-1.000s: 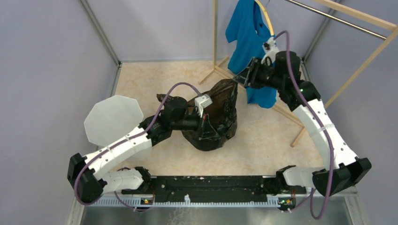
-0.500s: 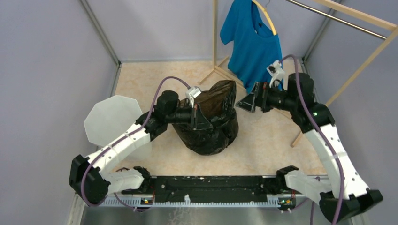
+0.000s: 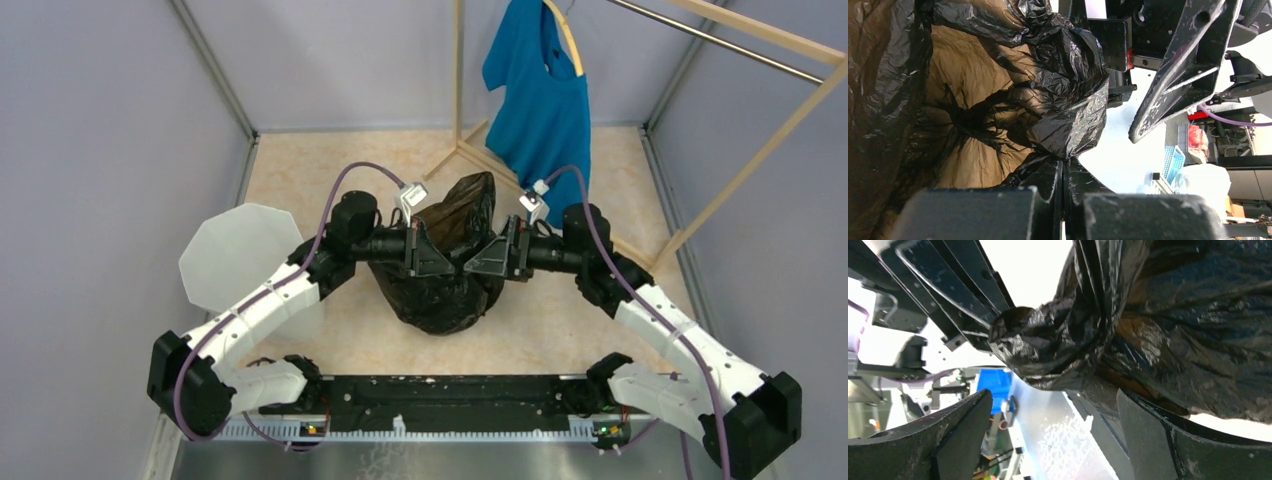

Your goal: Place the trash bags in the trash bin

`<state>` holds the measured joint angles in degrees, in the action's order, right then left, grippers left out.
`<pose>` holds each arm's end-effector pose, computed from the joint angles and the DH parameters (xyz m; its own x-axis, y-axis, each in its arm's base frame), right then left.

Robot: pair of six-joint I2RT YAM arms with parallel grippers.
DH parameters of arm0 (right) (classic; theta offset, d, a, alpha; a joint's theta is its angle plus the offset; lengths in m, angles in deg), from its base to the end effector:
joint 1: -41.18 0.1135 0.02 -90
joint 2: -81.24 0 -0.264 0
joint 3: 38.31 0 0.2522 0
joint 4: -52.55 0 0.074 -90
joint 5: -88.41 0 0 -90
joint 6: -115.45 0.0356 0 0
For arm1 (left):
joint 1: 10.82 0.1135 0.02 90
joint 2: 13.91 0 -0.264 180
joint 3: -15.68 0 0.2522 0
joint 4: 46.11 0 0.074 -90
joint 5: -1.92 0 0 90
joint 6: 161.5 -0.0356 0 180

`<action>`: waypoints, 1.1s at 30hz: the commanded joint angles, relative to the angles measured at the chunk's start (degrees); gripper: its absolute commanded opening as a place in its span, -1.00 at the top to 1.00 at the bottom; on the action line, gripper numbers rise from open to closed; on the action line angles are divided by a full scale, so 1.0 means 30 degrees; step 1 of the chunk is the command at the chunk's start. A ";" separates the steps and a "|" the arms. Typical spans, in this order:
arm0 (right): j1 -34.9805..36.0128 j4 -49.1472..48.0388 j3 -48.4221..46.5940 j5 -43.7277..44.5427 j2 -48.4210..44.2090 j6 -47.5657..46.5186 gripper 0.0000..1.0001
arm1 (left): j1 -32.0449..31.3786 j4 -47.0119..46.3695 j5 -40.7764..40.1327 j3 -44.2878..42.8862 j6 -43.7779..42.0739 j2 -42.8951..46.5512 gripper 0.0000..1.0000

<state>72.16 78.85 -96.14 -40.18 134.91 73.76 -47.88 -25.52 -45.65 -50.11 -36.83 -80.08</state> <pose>0.1681 0.1268 0.3061 -0.8852 0.1493 -0.4405 -0.3558 0.3928 0.8480 0.1923 -0.1754 0.3174 -0.7739 0.0583 -0.6306 0.6169 0.2949 -0.7298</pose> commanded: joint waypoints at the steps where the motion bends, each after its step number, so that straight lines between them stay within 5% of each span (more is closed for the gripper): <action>1: 0.0158 -0.5711 0.0684 0.0159 -0.0047 0.3516 -0.84 | 0.0058 -0.0599 0.0481 0.0175 0.0201 0.0369 1.00; 5: 0.0340 -0.9033 0.1271 -0.0083 0.0069 0.5676 -0.61 | 0.0077 -0.0395 0.0445 0.0256 0.0089 0.0234 0.95; 10: 0.0410 -0.9111 0.0724 0.0743 0.0355 0.5931 -0.52 | 0.0075 -0.0435 0.0460 0.0173 0.0107 0.0327 0.80; 12: 0.0432 -0.9894 0.0803 0.0896 0.0491 0.6810 -0.34 | 0.0075 0.0254 -0.0120 -0.0142 -0.0179 0.0467 0.52; 19: 0.0417 -1.1622 0.0455 0.2256 0.0904 0.9742 0.24 | 0.0069 0.3282 -0.4293 -0.1576 -0.2256 0.2535 -0.94; 29: 0.0534 -1.2393 -0.4414 0.1482 0.3494 1.0399 0.56 | 0.0055 0.5778 -0.9194 -0.4269 -0.4501 0.5803 -0.98; 33: 0.0378 -0.9628 -0.6514 -0.0472 0.4189 0.7901 0.63 | 0.0075 0.8102 -1.2290 -0.6311 -0.5351 0.4854 -0.98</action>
<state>73.01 46.63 -108.91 -36.16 146.83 103.70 -47.88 -7.77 -72.01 -63.27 -48.89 -63.19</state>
